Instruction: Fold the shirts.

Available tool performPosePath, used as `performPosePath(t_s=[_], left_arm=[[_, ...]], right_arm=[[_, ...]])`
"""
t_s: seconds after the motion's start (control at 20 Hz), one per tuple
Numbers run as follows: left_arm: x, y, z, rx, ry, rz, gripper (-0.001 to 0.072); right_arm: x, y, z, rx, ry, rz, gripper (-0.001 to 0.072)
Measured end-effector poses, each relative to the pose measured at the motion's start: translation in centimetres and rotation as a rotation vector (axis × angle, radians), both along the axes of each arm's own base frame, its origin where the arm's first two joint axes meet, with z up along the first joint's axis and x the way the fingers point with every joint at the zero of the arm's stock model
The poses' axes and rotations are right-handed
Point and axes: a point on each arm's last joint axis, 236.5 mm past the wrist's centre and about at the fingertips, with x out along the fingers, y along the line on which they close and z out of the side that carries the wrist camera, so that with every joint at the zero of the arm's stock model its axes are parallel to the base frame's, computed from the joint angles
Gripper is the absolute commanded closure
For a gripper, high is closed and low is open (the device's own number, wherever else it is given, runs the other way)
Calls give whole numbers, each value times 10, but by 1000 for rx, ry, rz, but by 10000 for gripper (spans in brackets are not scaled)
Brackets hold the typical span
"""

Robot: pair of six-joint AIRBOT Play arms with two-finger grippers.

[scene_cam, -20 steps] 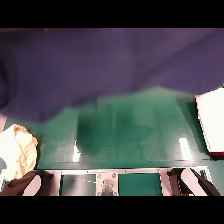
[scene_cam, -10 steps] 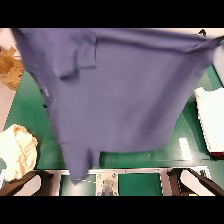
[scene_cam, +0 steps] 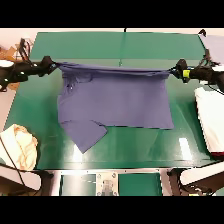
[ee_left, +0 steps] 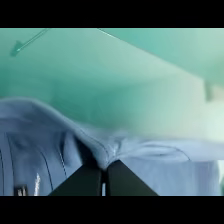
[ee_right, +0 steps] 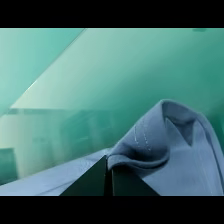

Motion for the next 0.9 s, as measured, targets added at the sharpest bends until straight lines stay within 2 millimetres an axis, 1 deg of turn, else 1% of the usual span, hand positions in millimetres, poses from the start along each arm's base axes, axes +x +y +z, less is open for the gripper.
performPosePath(t_s=[0.05, 0.15, 0.2, 0.3, 0.45, 0.6, 0.9], left_arm=[[4, 2, -11, -14, 9, 15, 682], [10, 4, -24, -34, 17, 36, 682], [12, 5, -27, -38, 19, 43, 682], [12, 4, -35, -43, 28, 39, 682], [5, -2, -42, -39, 49, -3, 682], [-11, -8, -56, -6, 107, -68, 682], [-56, -11, -92, 86, 293, -195, 682]], right_arm=[[9, 1, -7, 19, 4, 10, 694], [19, 4, -14, 48, 9, 34, 694], [22, 4, -15, 61, 9, 44, 694], [20, 5, -20, 77, 27, 72, 694], [6, 7, -24, 98, 57, 145, 694], [-15, 9, -31, 94, 105, 232, 694], [-57, 16, -67, 68, 247, 336, 694]])
